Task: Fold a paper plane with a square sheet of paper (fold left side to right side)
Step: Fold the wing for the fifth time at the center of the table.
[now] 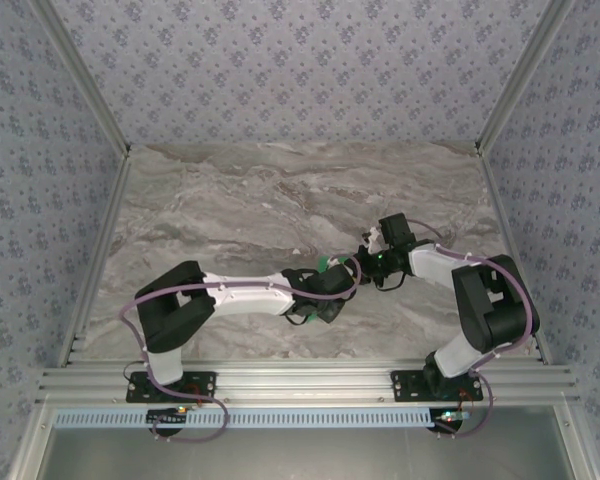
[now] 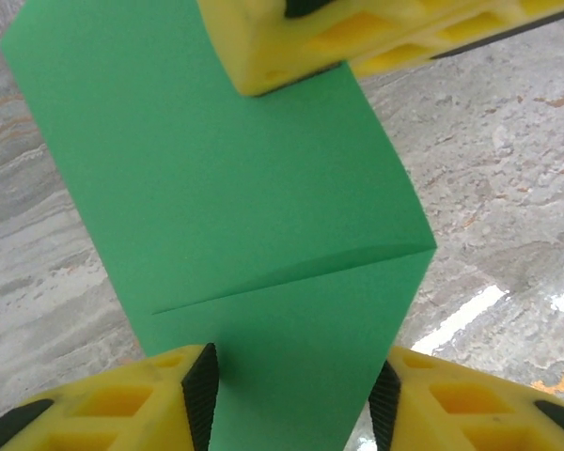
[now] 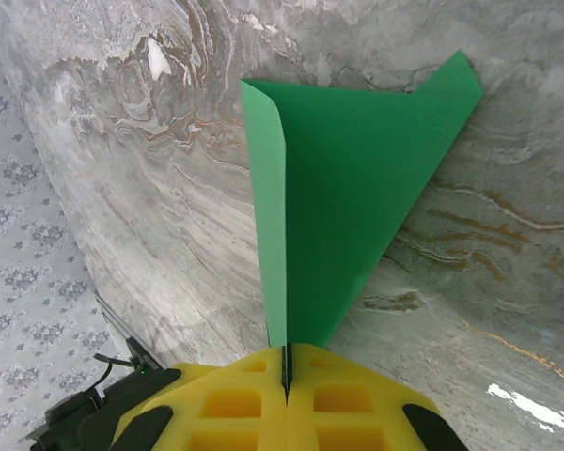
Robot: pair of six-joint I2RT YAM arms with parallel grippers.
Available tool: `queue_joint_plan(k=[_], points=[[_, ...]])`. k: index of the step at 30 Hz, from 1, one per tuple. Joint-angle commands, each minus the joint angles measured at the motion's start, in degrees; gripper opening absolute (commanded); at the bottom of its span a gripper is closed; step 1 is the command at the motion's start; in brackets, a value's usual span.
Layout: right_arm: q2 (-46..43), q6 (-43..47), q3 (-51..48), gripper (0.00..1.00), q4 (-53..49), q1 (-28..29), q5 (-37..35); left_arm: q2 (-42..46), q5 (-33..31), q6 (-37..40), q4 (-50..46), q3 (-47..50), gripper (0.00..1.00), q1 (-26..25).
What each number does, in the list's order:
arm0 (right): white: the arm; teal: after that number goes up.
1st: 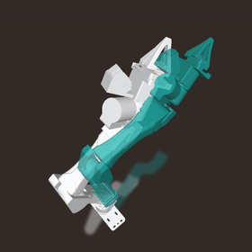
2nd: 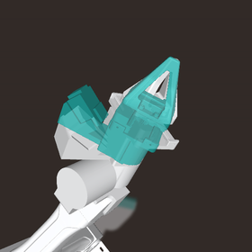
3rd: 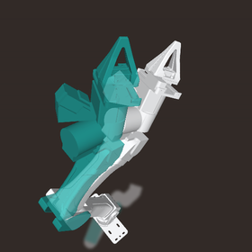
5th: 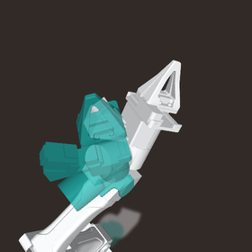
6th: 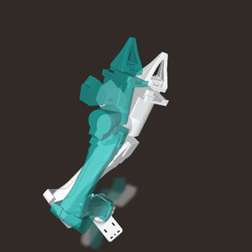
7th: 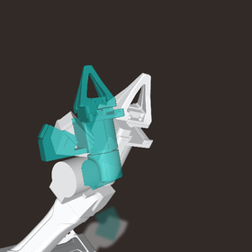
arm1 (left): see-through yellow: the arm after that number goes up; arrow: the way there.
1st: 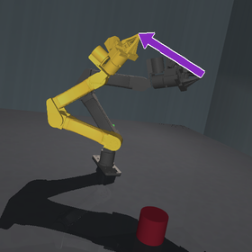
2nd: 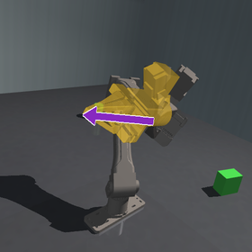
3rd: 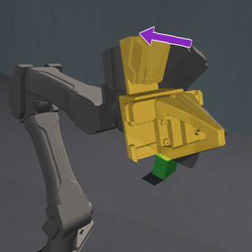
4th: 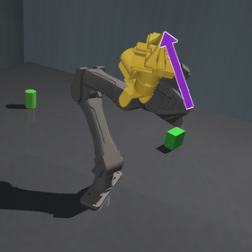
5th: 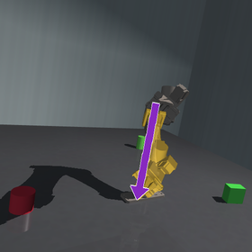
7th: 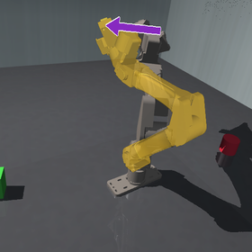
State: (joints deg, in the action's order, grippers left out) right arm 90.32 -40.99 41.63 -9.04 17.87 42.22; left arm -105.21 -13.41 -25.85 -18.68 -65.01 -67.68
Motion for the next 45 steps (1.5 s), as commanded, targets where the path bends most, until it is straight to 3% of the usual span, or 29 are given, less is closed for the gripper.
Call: queue_joint_plan(k=[1, 13, 21, 28, 33, 36, 41, 44, 45], points=[[1.1, 0.1, 1.3, 0.03, -0.6, 0.0, 0.7, -1.0, -1.2, 0.6, -1.8, -1.9, 0.43, -0.7], [0.9, 2.7, 2.1, 0.09, -2.5, -0.3, 0.6, -0.6, -1.1, 0.7, -2.1, -1.8, 0.21, -0.8], [-7.1, 8.0, 2.4, 0.36, -7.2, -4.7, -4.3, 0.4, 1.4, 0.9, -1.9, -2.2, 0.12, -0.5], [-19.8, 13.5, -0.8, 0.59, -13.7, -10.8, -12.0, 1.2, 10.3, 0.6, -1.9, -3.6, 0.11, 3.0], [-21.8, 13.6, -4.6, 0.75, -10.3, -11.7, -7.8, 2.1, 21.0, -0.4, 2.6, -2.1, 0.11, 6.8], [-20.2, 9.4, -7.1, 0.81, -3.4, -11.6, -4.1, 1.6, 26.6, -1.8, 5.4, -1.2, 0.11, 8.8], [-14.6, 5.4, -6.2, 0.87, 3.9, -10.8, -1.4, 1.4, 30.2, -3.8, 9.5, 0.8, 0.11, 10.3], [-11.2, 1.9, -5.4, 0.87, 7.3, -10.2, -1.1, 1.2, 32.1, -4.8, 11.7, 1.9, 0.11, 11.1], [-10.2, 0.9, -5.4, 0.82, 8.5, -10.0, -1.6, 1.1, 32.7, -5.0, 12.1, 2.1, 0.10, 11.2]])
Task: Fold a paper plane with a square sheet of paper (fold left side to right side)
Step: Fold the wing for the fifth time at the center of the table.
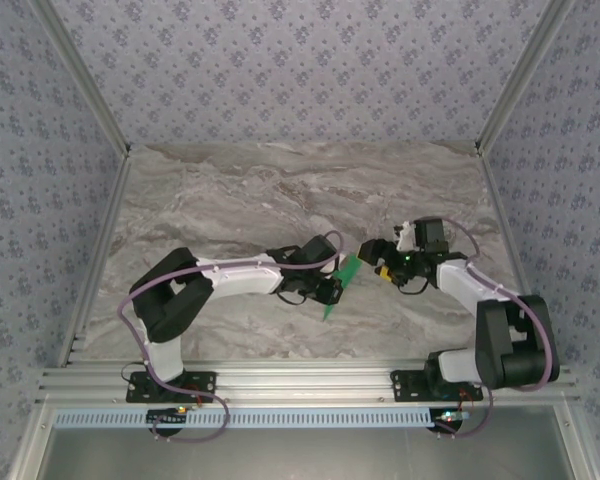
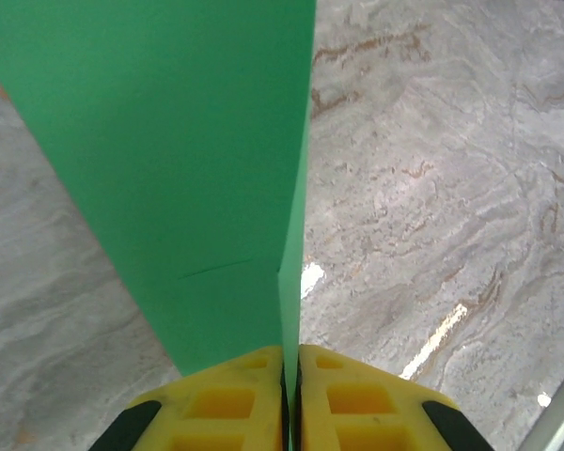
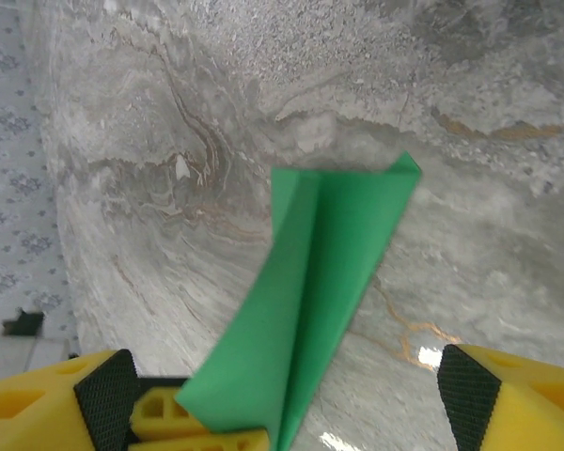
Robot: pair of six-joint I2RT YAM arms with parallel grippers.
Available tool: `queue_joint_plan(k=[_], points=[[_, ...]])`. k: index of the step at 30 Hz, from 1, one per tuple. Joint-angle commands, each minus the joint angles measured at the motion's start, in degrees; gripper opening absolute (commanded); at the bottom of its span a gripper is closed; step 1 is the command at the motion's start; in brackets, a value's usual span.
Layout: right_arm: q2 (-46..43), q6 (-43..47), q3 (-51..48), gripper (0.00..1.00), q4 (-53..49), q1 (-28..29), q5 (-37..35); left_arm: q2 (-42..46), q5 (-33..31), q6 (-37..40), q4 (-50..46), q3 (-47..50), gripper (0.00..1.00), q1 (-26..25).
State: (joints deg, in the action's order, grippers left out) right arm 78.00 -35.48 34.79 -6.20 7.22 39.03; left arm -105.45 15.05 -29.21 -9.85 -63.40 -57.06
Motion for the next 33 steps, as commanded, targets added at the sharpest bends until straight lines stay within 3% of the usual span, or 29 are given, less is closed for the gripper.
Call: queue_joint_plan(k=[1, 5, 16, 27, 33], points=[[3.1, -5.3, 1.7, 0.78, 6.1, 0.7, 0.9, 1.1, 4.6, -1.8, 3.6, 0.5, 0.10, 0.6], [6.5, -6.6, 2.5, 0.68, 8.1, 1.1, -0.6, 0.3, 5.7, -2.4, 4.5, 0.6, 0.10, 0.9], [13.8, -6.6, 6.4, 0.73, 8.5, 3.4, -1.2, -2.0, 8.3, -3.3, 5.5, -0.5, 0.09, 1.4], [18.3, -2.9, 7.7, 0.73, 1.1, 4.5, -4.8, -3.9, 10.9, -2.9, 6.6, -0.5, 0.09, 3.4], [19.4, 0.6, 8.8, 0.74, -3.1, 4.6, -6.7, -4.1, 15.4, -1.2, 7.0, -0.4, 0.10, 5.0]])
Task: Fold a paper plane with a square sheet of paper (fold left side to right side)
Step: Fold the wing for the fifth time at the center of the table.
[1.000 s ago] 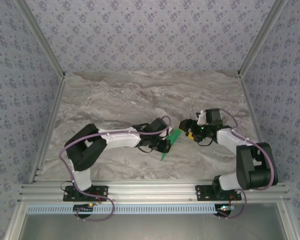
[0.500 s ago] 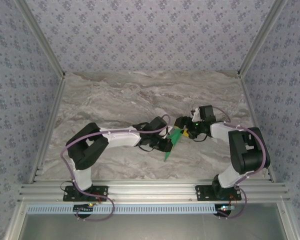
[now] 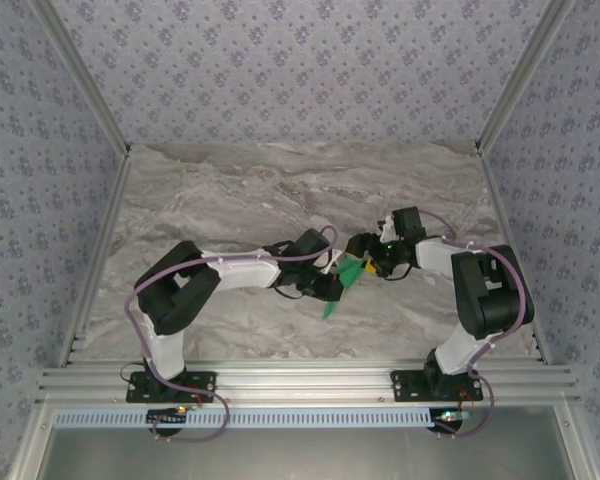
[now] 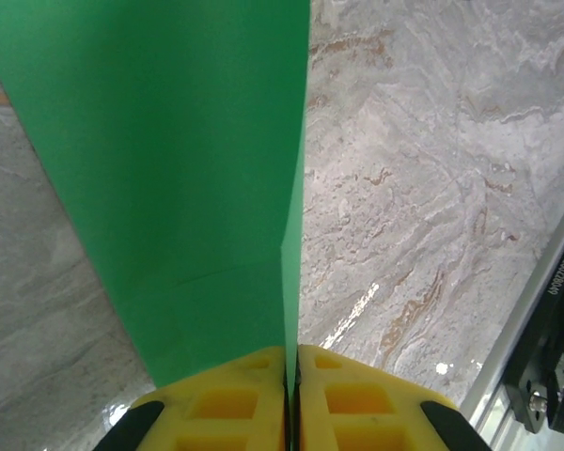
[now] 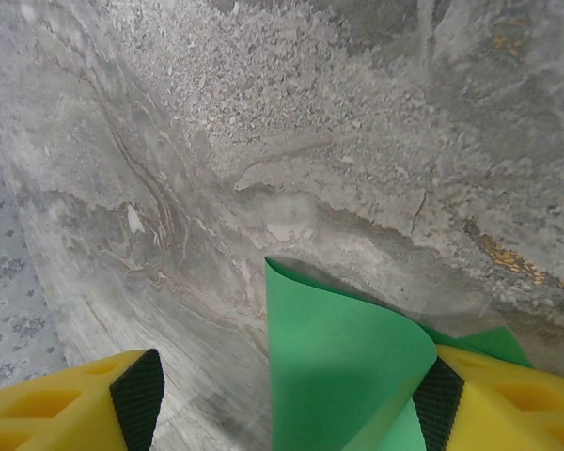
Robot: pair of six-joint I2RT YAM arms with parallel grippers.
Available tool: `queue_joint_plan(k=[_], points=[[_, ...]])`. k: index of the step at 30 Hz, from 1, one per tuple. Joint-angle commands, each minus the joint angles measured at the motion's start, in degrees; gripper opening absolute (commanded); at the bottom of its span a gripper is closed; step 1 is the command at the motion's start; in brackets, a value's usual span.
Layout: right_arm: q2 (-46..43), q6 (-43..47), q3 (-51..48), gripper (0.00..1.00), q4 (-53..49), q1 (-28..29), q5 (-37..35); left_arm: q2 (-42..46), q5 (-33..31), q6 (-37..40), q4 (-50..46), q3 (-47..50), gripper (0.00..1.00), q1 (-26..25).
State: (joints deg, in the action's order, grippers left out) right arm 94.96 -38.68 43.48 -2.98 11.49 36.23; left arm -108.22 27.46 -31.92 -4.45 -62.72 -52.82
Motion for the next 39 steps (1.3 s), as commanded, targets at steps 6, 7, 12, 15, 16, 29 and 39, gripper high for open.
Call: queue_joint_plan(k=[6, 7, 12, 15, 16, 29, 39], points=[[3.8, 4.7, 0.6, 0.74, -6.9, 0.6, -4.1, -2.6, 4.4, 5.1, -2.3, -3.3, 0.11, 1.4], [3.9, 4.7, 0.7, 0.74, -7.1, 0.7, -4.3, -2.8, 4.5, 5.3, -2.4, -3.4, 0.11, 1.5], [3.7, 5.4, 1.1, 0.74, -8.1, 1.1, -5.0, -3.3, 5.2, 5.6, -2.1, -2.9, 0.11, 2.5], [3.5, 5.7, 1.3, 0.74, -8.4, 1.2, -5.1, -3.5, 5.3, 5.8, -2.1, -2.7, 0.11, 2.7], [3.5, 5.8, 1.3, 0.74, -8.5, 1.3, -5.1, -3.6, 5.4, 5.9, -2.0, -2.6, 0.11, 2.8], [3.8, 7.4, 2.1, 0.74, -10.5, 2.3, -5.9, -4.9, 7.1, 7.3, -1.6, -2.6, 0.11, 4.2], [4.5, 8.4, 2.9, 0.75, -11.5, 2.8, -6.5, -6.0, 9.2, 9.0, -2.0, -2.9, 0.10, 5.3]])
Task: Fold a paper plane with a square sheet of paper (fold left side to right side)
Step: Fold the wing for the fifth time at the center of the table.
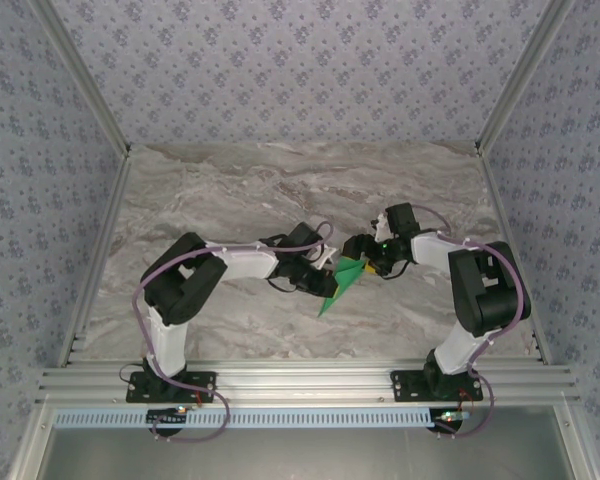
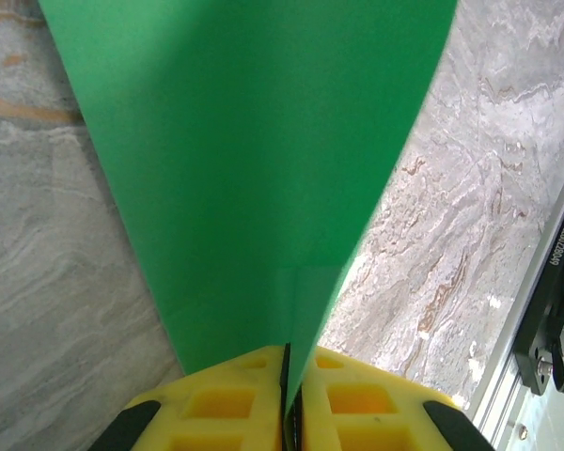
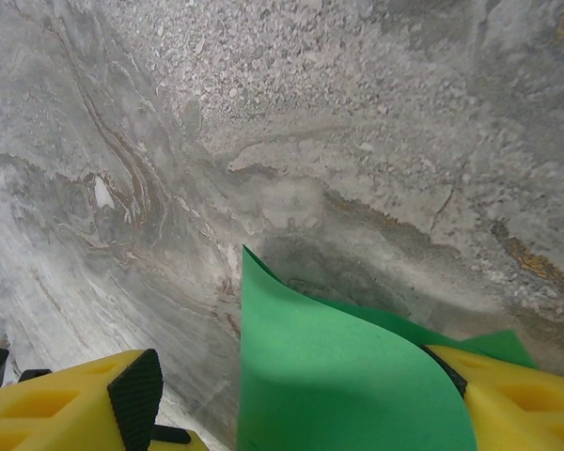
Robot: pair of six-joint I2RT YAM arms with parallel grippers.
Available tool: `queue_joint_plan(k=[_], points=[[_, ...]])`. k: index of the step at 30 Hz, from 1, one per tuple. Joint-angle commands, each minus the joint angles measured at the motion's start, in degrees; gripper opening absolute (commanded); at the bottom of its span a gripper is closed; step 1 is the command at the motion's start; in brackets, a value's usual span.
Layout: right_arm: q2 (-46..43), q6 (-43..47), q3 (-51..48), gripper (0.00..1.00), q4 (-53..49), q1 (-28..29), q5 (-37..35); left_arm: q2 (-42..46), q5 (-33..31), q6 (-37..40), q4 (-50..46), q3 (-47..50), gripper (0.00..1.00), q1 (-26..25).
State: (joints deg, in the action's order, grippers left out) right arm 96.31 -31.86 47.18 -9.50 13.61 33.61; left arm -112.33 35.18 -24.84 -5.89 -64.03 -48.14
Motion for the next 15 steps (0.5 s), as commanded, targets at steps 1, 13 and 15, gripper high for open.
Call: queue_joint_plan(k=[1, 13, 15], points=[[3.3, 1.6, -0.6, 0.75, -5.0, 0.8, -3.8, -2.1, 1.8, 2.0, -0.5, -1.7, 0.11, 0.7], [3.9, 2.4, 0.0, 0.75, -5.7, 1.1, -3.9, -2.8, 3.9, 3.7, -1.6, -2.3, 0.10, 2.1], [4.0, 2.3, 0.0, 0.75, -5.4, 1.0, -3.6, -2.5, 4.4, 4.0, -1.8, -2.7, 0.10, 2.2]])
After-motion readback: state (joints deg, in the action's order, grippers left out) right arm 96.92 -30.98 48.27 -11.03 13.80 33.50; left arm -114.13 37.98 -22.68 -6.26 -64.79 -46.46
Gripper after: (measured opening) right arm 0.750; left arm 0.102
